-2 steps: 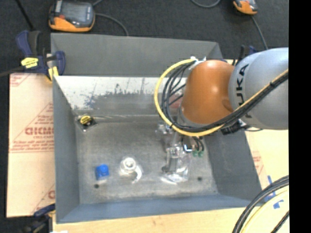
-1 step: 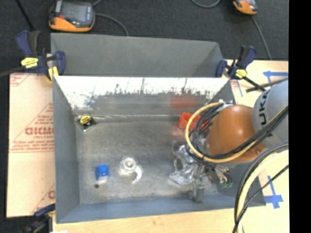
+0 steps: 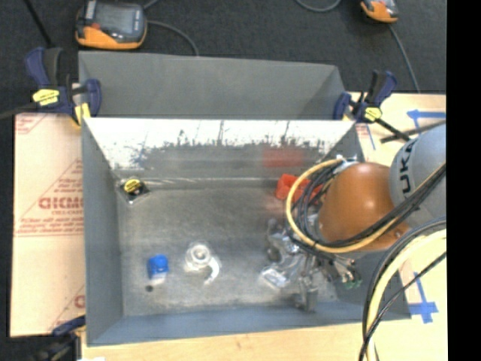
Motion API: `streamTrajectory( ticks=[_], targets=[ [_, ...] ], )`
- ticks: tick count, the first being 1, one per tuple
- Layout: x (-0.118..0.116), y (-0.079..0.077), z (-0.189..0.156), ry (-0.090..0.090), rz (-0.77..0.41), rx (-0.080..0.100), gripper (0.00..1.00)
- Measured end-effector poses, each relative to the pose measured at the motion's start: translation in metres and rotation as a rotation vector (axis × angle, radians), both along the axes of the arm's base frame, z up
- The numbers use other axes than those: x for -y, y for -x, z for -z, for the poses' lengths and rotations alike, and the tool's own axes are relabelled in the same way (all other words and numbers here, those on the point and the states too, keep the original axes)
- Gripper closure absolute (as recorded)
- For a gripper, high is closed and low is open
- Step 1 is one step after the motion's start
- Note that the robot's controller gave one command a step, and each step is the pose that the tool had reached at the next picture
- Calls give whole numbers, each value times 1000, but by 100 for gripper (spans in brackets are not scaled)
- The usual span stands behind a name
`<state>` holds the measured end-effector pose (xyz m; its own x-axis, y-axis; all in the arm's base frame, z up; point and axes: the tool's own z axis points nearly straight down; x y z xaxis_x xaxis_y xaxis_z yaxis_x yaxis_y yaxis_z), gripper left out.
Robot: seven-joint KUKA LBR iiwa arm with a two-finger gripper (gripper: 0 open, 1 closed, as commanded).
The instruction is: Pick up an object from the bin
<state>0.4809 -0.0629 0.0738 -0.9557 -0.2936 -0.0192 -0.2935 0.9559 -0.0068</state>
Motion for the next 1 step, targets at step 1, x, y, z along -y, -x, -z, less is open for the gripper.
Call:
streamTrajectory(
  ticks=[1],
  targets=[
    [1, 2, 0, 2, 1, -7, 100]
  ],
)
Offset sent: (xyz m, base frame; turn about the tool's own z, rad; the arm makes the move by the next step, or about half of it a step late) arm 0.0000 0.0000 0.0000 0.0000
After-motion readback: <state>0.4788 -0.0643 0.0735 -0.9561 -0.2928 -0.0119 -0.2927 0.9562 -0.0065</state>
